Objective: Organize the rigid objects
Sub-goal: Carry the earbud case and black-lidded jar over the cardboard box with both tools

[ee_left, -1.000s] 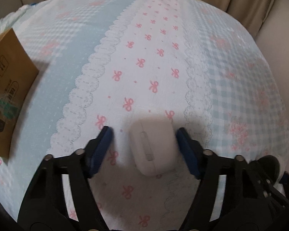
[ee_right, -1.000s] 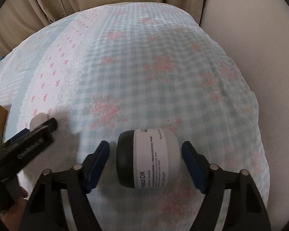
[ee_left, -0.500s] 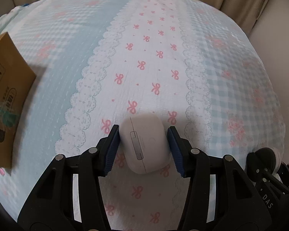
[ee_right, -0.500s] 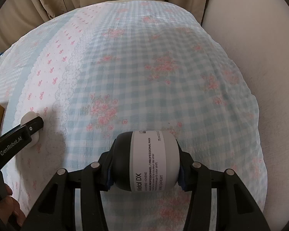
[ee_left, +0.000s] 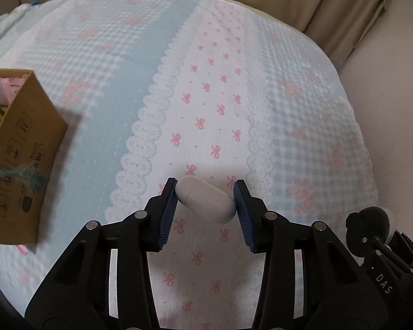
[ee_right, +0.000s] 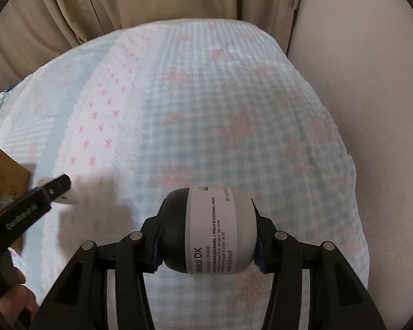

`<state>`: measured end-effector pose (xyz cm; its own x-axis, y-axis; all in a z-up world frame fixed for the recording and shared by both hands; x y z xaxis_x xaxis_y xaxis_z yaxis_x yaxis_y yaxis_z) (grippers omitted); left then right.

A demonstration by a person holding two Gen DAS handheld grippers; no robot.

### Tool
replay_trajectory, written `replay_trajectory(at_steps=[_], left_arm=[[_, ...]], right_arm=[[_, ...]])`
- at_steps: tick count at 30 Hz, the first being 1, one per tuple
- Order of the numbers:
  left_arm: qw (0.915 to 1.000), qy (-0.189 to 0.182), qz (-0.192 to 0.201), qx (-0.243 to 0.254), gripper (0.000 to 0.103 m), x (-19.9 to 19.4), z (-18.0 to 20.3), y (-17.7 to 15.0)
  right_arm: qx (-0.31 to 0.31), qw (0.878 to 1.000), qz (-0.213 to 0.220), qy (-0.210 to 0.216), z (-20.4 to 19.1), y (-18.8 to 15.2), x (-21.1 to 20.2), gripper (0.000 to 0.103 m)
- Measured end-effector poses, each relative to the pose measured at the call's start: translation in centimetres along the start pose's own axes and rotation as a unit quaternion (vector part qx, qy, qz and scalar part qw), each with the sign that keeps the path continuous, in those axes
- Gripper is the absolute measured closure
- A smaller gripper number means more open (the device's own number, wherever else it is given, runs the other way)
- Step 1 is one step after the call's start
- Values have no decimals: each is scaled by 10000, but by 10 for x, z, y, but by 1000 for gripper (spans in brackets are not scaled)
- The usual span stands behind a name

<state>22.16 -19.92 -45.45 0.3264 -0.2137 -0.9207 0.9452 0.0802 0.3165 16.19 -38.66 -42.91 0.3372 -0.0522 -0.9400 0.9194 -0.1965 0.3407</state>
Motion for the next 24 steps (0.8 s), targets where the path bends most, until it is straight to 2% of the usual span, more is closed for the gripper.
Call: replay_trajectory(at_steps=[6,14,20,24], left_arm=[[9996,-160,227,15,65,-39,-12,7],[9972,-408,617,66,65,-146,-40,28],[9948,-366,938,156,65,-236,-83,41],[9936,-329,1079,111,65,-277,-124,51]], right_arm=[[-84,9997,212,76,-15,4,-30,57],[-268,9984,413,278,-44,9,-99,57],[-605,9949,552,594,-90,16,-162,57],[-889,9903,630,865,-134,23,-198,57]])
Point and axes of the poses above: each gripper's, at about its wrist camera, not at the fingertips, and x roughly the way its jaws point, z to its right, y to its top, the point moved 1 cm from there along x, roughly the way its jaws point, and after that the axes turned 8 degrees about -z, right-handed, at the moved point
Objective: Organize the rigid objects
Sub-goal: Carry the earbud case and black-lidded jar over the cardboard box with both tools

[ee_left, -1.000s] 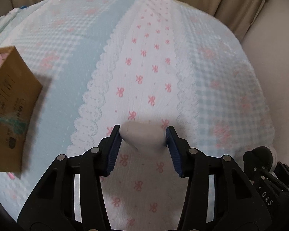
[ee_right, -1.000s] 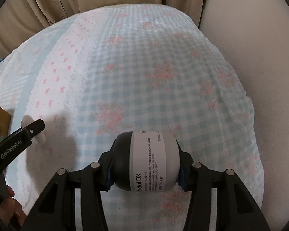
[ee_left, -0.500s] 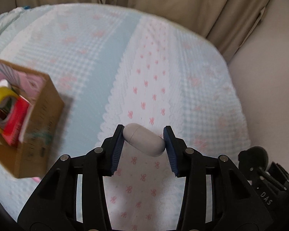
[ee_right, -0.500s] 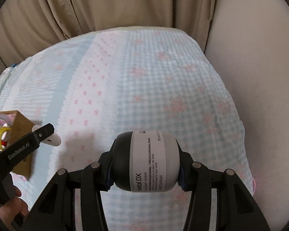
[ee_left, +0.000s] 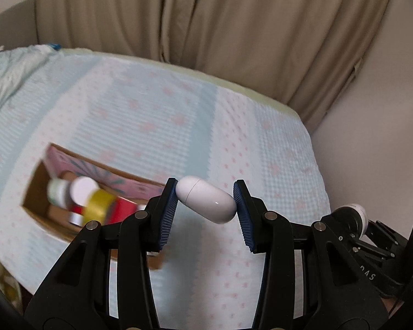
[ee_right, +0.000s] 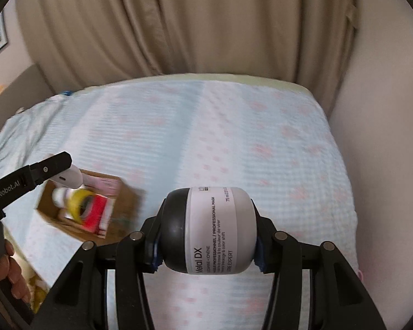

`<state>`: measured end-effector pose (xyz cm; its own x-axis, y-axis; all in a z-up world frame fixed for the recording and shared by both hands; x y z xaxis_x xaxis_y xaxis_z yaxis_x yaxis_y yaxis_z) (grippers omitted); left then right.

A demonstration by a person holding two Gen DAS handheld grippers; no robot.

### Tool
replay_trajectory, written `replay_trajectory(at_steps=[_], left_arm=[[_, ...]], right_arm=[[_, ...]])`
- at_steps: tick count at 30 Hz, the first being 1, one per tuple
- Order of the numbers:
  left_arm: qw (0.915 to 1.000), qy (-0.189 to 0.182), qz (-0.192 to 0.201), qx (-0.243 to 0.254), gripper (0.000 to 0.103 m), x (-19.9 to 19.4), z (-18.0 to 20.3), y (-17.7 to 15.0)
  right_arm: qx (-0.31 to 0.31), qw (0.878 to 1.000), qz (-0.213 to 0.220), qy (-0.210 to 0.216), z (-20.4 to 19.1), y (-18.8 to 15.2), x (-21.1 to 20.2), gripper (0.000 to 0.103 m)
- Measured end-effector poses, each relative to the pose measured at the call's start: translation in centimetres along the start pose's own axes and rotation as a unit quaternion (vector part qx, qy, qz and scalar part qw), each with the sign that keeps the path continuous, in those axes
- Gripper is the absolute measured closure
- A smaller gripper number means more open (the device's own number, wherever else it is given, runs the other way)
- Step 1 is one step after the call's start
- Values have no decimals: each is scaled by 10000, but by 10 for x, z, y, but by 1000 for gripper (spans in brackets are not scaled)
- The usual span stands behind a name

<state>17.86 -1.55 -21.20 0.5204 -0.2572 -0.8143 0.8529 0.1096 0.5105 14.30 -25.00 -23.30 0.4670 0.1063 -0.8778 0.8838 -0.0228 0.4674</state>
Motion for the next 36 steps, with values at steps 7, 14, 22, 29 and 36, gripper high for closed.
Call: replay_trajectory(at_steps=[7,14,22,29,36], left_arm=[[10000,87,-8,-22,65,-37,-87,29],[9995,84,-311,72,65,-34,-179,51],[9949,136,-928,370,65,14,-261,59],[9876,82,-1471,545,65,65,-295,34],[9825,40,-1742,658,65,94,-299,13]], right_arm=[[-218,9991,-49,372,-85,26,-11,57],[-42,9984,-281,495,-166,40,12,57],[580,9948,-757,350,-229,38,77,57],[890,9896,-1112,189,-257,17,125,57],[919,9857,-1409,44,-254,-2,160,57]])
Point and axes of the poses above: each gripper's, at about its wrist camera, not at the fingertips, and x roughly the way its jaws point, z to its right, y to its top, the point moved 1 cm from there along x, roughly the way its jaws point, and after that the axes turned 8 degrees about -z, right-handed, at the moved point
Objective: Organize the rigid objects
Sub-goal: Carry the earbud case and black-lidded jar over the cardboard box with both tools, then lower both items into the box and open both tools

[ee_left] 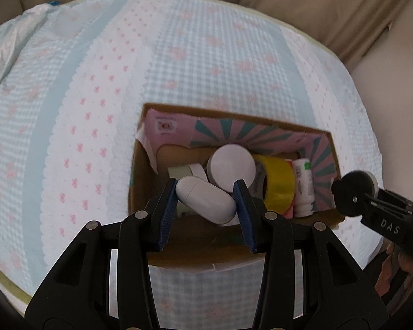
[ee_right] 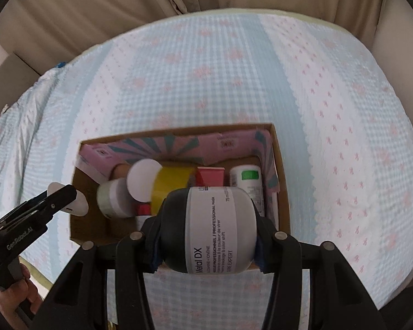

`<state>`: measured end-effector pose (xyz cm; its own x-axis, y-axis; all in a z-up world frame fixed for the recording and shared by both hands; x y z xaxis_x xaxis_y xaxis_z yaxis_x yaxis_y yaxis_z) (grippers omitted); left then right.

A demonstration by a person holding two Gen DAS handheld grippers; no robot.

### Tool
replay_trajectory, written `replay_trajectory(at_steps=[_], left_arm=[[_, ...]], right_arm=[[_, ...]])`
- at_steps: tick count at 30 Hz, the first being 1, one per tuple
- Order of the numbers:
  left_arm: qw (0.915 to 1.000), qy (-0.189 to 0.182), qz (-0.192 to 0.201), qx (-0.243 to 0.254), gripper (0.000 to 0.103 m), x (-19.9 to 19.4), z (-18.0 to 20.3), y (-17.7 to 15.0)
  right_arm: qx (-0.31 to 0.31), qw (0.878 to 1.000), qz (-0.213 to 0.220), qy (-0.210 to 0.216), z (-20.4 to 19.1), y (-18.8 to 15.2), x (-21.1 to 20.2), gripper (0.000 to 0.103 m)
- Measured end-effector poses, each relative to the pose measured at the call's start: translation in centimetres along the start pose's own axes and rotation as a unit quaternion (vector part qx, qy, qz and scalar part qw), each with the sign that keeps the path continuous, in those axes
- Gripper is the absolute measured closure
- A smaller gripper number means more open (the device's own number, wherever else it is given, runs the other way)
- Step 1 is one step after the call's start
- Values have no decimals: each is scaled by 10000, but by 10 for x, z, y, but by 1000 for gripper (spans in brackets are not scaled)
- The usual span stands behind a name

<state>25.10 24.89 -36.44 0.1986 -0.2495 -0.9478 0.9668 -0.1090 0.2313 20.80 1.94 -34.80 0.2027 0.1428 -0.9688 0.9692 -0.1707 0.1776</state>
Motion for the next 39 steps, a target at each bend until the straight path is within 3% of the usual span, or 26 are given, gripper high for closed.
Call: replay_trajectory(at_steps=[4,15,16,17,18,19,20,27,39], left_arm=[[9993,65,-130,336,65,17,4,-4],[9976,144,-220,648,65,33,2,-8],[9974,148,-163,684,52,31,3,-8],[9972,174,-160,705,32,30,4,-8],[9971,205,-165,718,3,30,5,-7],[9971,191,-103,724,0,27,4,-8],[9973,119,-79,721,0,26,3,-8],[9977,182,-139,634,0,23,-8,-15],[9980,481,110,384,0,-16,7,-15]], right_arm=[[53,9999,-106,-35,5,3,18,57],[337,9991,-235,-57,5,25,51,57],[406,9987,-306,-26,7,25,54,57],[479,9981,-391,6,8,26,57,47],[551,9978,-358,26,10,25,57,36],[583,9980,-247,27,11,24,53,7],[598,9981,-130,25,12,24,49,0],[765,9968,-76,-214,22,16,37,0],[724,9971,-116,204,35,10,18,0]])
Point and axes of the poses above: each gripper's, at about its wrist camera, not at the fingertips, and x roughly the way its jaws point, z to its right, y to its top, the point moved 1 cm from there along x, roughly the way its jaws point, and after that the axes turned 8 degrees about -z, right-handed, at the moved point
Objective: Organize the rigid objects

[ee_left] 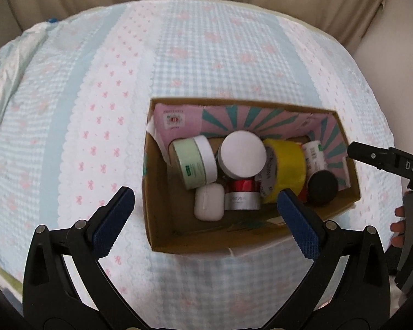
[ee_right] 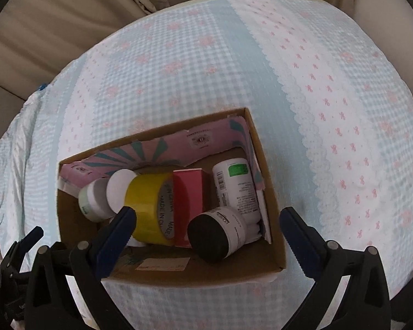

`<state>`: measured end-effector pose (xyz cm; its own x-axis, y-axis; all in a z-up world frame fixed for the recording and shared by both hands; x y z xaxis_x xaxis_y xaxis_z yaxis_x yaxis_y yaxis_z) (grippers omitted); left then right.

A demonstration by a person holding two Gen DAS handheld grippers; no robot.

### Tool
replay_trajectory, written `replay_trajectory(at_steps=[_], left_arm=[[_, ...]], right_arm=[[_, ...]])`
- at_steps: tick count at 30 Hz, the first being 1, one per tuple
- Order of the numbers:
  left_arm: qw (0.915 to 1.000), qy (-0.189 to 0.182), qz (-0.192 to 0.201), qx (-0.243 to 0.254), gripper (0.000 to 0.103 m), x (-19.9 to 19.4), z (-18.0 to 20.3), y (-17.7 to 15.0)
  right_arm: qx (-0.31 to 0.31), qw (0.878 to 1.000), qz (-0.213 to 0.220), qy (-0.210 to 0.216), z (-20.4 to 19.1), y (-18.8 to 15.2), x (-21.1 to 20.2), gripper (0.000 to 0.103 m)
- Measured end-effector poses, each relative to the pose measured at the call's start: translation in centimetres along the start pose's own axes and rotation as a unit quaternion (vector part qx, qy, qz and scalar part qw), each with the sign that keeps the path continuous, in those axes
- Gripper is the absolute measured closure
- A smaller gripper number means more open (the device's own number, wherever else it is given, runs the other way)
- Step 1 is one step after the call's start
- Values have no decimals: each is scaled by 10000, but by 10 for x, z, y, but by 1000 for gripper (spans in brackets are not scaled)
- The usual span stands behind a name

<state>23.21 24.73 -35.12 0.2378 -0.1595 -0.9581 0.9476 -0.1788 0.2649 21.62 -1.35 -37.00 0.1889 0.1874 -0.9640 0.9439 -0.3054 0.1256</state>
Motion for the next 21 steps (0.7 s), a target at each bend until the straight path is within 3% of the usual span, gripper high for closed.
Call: replay_trajectory(at_steps=[7,12,16,21], left_arm=[[9985,193,516,19,0,-86,38,17],[9940,365,1026,54,0,-170,65,37],[9837,444,1742,-18,0,-247,85,42],[9677,506,2471,-5,0,-305,106,31]], right_arm=[[-242,9995,220,21,11,4,-66,0],[-652,9953,700,-128,7,6,-152,0],[-965,9882,1176,-179,0,5,-224,0],[-1025,9751,1950,-243,-4,-8,-299,0]])
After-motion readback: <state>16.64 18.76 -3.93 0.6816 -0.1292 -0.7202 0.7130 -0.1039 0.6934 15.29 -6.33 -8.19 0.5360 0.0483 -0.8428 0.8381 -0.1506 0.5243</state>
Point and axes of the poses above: each gripper's, at about its wrist camera, not at the fingertips, and x roughly the way its jaws point, z to its right, y to its top, the point moved 1 cm from there along x, roughly the way its jaws point, and after that the axes turned 8 degrees about -z, right-handed, at the moved point
